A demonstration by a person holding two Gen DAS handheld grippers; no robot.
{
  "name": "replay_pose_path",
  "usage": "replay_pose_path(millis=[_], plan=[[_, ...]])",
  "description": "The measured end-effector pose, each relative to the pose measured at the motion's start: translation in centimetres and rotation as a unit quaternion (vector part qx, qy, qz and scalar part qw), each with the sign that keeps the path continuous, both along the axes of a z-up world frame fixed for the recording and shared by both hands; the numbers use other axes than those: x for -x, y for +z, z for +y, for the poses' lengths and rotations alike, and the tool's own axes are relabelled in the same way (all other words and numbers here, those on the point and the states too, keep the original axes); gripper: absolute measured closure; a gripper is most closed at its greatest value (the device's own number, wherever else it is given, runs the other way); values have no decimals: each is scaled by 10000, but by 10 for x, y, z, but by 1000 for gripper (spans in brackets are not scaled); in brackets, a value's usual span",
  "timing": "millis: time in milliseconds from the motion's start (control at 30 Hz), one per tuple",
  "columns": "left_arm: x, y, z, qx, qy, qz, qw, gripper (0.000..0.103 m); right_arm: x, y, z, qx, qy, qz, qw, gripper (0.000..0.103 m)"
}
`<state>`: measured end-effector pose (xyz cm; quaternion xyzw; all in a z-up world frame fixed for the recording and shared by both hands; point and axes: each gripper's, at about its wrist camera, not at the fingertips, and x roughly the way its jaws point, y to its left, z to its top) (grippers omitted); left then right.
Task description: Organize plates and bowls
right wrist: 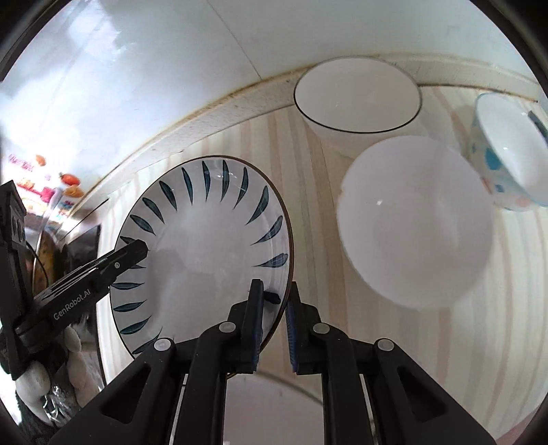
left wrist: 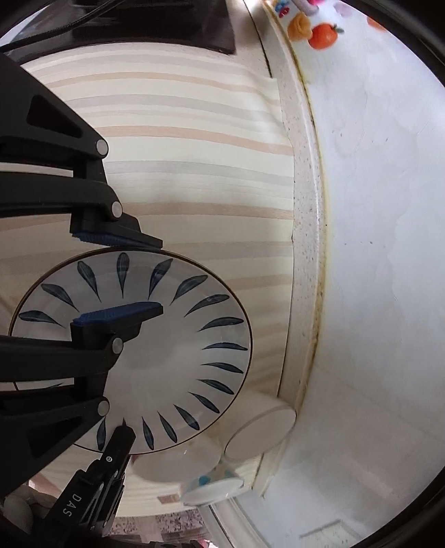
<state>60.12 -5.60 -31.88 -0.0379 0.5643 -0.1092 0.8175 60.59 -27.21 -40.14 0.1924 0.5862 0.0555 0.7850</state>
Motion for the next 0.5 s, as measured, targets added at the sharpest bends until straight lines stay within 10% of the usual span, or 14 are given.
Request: replay_pose_path(millis=[500], plan=[[116, 22, -30, 84, 176, -54, 9998, 76, 124, 34, -29, -136, 450, -129, 9988, 89]])
